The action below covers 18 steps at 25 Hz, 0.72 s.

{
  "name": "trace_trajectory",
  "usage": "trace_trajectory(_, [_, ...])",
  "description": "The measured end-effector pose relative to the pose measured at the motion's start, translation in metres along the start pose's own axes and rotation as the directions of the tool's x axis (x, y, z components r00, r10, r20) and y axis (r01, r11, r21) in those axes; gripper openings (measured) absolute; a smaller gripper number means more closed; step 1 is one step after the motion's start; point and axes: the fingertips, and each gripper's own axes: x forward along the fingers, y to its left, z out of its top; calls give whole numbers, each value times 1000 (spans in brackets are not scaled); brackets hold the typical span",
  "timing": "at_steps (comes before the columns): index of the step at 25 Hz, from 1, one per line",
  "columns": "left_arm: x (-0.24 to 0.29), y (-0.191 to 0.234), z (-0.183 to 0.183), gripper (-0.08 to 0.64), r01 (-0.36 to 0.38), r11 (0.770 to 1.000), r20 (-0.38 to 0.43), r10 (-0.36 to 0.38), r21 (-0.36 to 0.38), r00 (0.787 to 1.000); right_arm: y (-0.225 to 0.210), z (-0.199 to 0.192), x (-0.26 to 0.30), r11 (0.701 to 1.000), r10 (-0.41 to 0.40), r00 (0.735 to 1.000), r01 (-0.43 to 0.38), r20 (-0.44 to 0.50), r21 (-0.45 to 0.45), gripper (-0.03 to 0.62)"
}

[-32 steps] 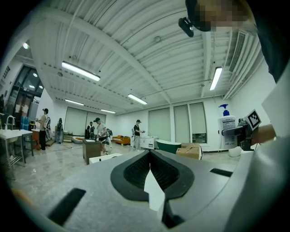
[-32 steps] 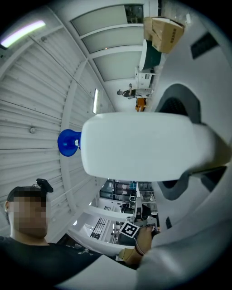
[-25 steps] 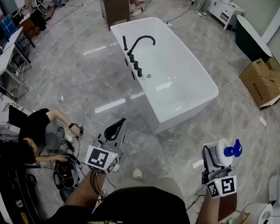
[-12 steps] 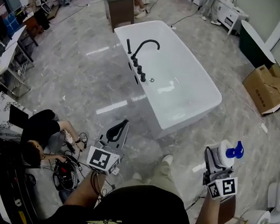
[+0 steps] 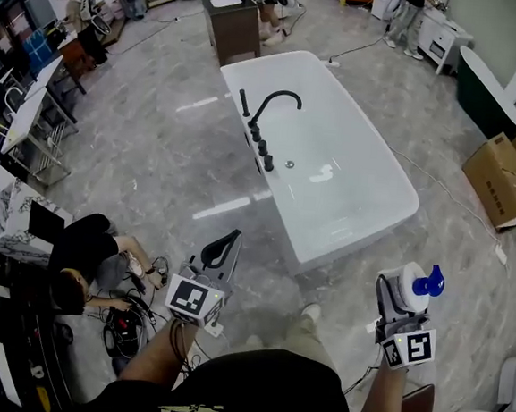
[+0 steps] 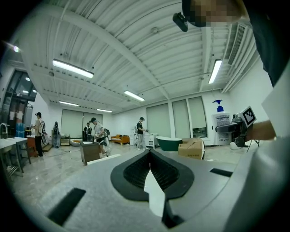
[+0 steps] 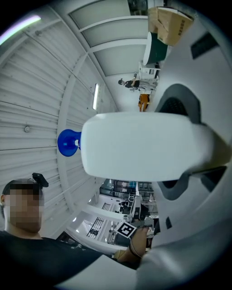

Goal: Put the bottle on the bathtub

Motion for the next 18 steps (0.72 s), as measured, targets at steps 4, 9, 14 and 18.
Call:
trace_trajectory(4, [41,-6,4,9,-9,1000,-3,9,-10,1000,-37,-5,18,1000,14,1000,-14,0,-1,258])
trace_trajectory(9, [88,-6,17,9,-54,998,15,54,-44,998,-83,-9,41,999,50,999,-50,-5,1,258])
trace_trajectory(14, [118,-15,30,9,-118,992,9,119,-44,993,-133,-4,61,996,90,996,-90,-4,10,258])
trace_trajectory(18, [118,-17,35,9,-195,980,18,196,-49,980,-154,-1,81,988,152,988,-152,6,-8,258])
